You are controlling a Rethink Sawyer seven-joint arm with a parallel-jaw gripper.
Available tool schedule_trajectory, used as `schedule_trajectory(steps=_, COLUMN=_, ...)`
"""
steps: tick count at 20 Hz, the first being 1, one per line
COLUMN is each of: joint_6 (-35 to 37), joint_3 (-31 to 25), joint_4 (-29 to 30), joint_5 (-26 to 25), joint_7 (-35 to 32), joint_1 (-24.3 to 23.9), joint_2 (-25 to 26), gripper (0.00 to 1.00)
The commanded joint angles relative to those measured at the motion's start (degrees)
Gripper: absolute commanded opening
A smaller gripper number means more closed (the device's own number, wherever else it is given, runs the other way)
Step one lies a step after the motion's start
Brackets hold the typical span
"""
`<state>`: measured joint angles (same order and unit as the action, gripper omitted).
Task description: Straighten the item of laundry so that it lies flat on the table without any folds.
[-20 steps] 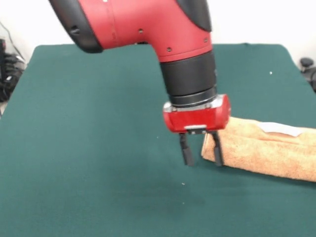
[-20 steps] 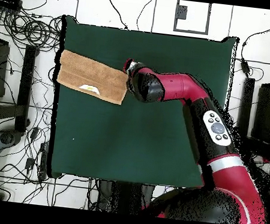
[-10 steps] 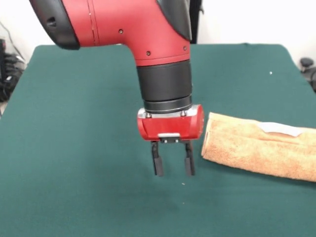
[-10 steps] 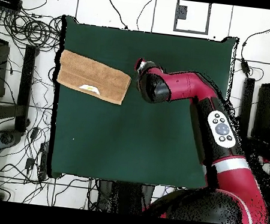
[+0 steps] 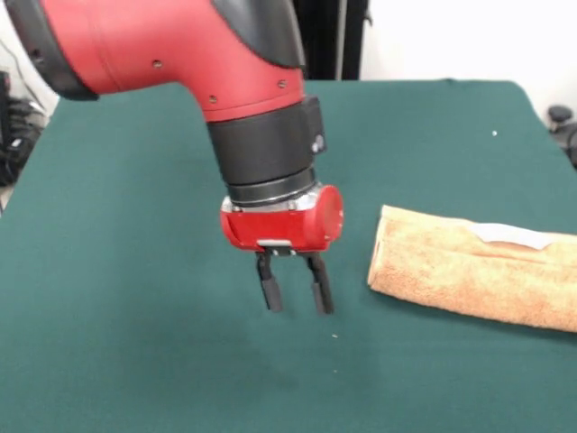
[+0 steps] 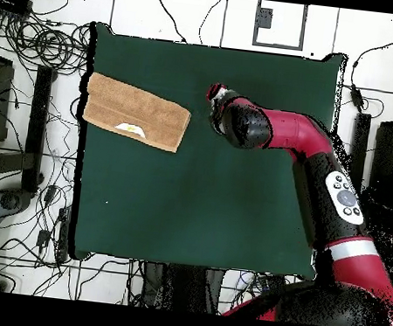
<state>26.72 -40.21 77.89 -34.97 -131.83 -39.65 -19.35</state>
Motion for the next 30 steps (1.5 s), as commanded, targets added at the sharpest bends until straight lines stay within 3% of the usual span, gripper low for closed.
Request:
schedule_trajectory(steps=1, joint_6=9.27, joint_3=-2.48, joint_4=8.22, joint_5=8.60, joint_7=0.70, joint_1=0.98, joint_2=2.30, gripper=1.00)
schedule_trajectory(steps=7, joint_6=11.47, joint_3=-2.72, joint_4=13.52, joint_5=14.83, joint_7=-1.74, joint_1=0.86, joint_2=-3.22, gripper=1.00)
schedule_trajectory(steps=12, joint_6=7.25, joint_3=-4.31, joint_4=16.60, joint_5=19.71, joint_7=-5.14, joint_1=1.36, joint_2=-3.36, gripper=1.00)
schedule_trajectory(steps=25, joint_6=1.81, joint_3=-0.30, joint_4=16.45, joint_5=30.56, joint_7=-12.65, joint_1=8.35, joint_2=-4.31, gripper=1.00)
schedule_trajectory(steps=30, joint_6=-2.97, joint_3=3.09, joint_4=13.79, joint_5=32.85, joint_7=-13.62, joint_1=11.78, joint_2=-1.17, gripper=1.00)
